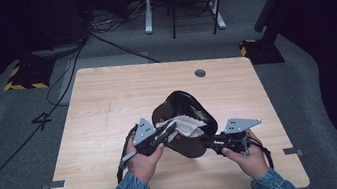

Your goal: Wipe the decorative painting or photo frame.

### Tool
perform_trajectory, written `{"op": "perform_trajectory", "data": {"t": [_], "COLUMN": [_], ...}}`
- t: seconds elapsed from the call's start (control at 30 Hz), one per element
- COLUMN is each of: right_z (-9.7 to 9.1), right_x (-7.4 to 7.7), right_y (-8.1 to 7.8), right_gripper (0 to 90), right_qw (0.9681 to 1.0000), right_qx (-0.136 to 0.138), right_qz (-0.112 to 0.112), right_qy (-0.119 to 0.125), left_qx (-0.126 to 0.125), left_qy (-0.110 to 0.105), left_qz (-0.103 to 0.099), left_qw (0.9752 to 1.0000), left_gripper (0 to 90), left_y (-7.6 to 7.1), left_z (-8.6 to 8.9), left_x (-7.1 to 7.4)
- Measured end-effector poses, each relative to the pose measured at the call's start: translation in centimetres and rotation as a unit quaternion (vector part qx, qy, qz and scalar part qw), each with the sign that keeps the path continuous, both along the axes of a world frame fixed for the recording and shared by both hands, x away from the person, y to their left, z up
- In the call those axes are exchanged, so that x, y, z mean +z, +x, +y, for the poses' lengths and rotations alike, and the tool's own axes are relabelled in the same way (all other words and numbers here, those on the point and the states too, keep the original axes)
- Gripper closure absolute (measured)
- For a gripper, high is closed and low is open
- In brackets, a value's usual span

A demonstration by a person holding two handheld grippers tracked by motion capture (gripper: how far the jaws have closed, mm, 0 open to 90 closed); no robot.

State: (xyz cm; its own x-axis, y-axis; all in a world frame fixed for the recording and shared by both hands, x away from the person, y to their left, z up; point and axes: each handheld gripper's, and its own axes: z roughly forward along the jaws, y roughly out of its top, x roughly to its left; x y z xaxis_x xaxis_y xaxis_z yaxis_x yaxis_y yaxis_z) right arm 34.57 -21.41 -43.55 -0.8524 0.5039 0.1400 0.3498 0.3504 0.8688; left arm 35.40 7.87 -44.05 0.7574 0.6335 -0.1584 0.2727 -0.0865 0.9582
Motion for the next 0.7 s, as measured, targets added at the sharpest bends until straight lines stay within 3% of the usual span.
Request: {"op": "perform_trajectory", "data": {"t": [0.27, 0.53, 0.7], "right_z": [0.0, -0.1, -0.1], "right_x": [0.0, 0.0, 0.0], "right_y": [0.0, -0.1, -0.1], "right_gripper": [78.7, 78.6, 78.6], "right_qw": [1.0, 1.0, 1.0], "right_qx": [0.0, 0.0, 0.001], "right_qz": [-0.001, 0.0, 0.0], "right_qy": [0.002, 0.003, 0.004], "left_qx": [0.013, 0.057, 0.065], "left_qy": [0.0, -0.001, -0.002], "left_qz": [0.008, 0.02, 0.025], "left_qw": [0.9999, 0.9982, 0.9976], "left_gripper": [81.1, 81.0, 81.1], "left_y": [0.5, 1.8, 1.9], "left_z": [1.0, 3.4, 4.0], "left_x": [-0.5, -1.4, -1.7]}}
